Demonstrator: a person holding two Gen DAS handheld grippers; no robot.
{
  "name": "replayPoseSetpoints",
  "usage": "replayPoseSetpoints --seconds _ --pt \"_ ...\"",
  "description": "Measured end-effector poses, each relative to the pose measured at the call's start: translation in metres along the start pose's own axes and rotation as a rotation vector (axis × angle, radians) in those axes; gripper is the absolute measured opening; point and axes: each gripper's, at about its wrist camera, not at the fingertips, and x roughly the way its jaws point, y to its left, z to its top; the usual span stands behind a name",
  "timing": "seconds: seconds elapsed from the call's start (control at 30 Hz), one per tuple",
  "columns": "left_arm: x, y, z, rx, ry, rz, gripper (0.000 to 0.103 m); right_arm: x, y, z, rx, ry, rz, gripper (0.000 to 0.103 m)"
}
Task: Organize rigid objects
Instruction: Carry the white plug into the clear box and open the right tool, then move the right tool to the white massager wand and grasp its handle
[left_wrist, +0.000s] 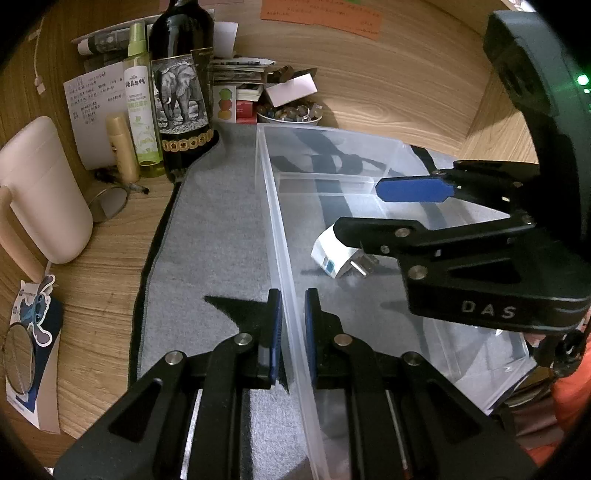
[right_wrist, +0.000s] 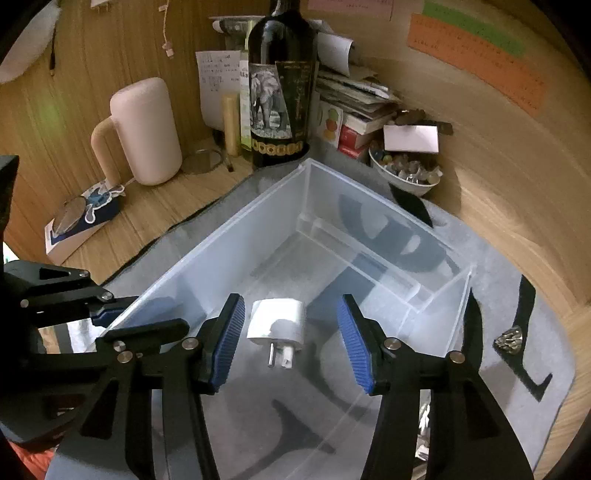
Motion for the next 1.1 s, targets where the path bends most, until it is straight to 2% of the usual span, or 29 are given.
replayPoseSetpoints --seconds 0.2,0.33,0.43,0.57,0.77,0.97,1.1 --pt "0.000 0.000 0.000 0.002 0.001 0.001 0.010 -0.016 -0.002 0.000 0.005 -0.044 -0.010 0.053" --pt "0.000 0.000 0.000 0.002 0.002 0.002 0.010 -0.033 -0.005 -0.003 0.004 -0.087 -0.043 0.059" --pt "0.001 0.000 0.000 0.000 0.005 0.002 0.010 -0.046 -0.011 -0.006 0.006 -0.113 -0.082 0.069" --pt "0.001 0.000 0.000 0.003 0.006 0.004 0.010 -0.064 -0.025 -0.013 0.029 -0.141 -0.131 0.069" --pt "0.001 -0.001 0.001 0.009 0.009 0.008 0.010 -0.095 -0.051 -0.032 0.094 -0.175 -0.210 0.076" --pt "0.001 -0.001 0.001 0.008 0.010 0.010 0.010 -0.119 -0.078 -0.060 0.164 -0.174 -0.308 0.077" --pt "0.001 -0.001 0.001 0.009 0.010 0.010 0.010 -0.131 -0.098 -0.082 0.240 -0.159 -0.343 0.077"
